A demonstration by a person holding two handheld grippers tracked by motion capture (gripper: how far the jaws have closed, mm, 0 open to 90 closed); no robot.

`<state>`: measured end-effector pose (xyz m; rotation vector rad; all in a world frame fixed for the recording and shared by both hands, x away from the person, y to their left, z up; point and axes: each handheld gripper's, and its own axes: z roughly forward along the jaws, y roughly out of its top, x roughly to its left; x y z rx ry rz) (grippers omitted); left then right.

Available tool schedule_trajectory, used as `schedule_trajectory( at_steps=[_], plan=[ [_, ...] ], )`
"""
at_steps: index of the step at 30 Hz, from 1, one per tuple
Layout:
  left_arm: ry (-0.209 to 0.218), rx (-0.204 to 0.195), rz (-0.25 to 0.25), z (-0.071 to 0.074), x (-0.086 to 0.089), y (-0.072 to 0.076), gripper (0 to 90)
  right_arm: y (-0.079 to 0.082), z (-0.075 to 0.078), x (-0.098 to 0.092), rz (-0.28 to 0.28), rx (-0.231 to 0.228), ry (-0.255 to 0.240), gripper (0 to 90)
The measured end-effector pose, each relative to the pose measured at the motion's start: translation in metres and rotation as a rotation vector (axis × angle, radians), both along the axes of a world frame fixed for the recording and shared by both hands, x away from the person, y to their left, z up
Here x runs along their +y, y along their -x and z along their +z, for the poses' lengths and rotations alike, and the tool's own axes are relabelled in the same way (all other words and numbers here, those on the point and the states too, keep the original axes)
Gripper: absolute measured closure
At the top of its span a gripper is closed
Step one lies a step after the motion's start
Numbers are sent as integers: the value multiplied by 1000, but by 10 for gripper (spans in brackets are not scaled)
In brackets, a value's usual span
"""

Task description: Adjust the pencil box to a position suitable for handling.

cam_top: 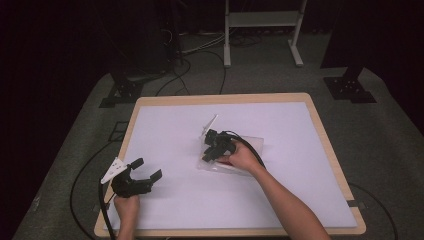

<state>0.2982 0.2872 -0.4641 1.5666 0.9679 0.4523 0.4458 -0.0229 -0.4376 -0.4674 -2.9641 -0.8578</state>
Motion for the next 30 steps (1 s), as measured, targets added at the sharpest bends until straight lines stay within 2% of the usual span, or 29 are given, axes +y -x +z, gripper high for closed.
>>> schedule_trajectory(
  at_steps=[11,16,24,27,30],
  plan=[
    [2,1,-2,0,0,0,0,-1,-2,0,3,19,-7,664],
    [1,1,-3,0,0,0,0,0,1,-1,4,22,-30,613],
    [-4,4,-3,0,0,0,0,8,18,-17,8,-6,-97,554],
    [-4,3,-3,0,0,0,0,11,26,-28,2,4,-145,502],
    [-8,2,-5,0,0,0,0,15,31,-39,-6,7,-170,462]
  ],
)
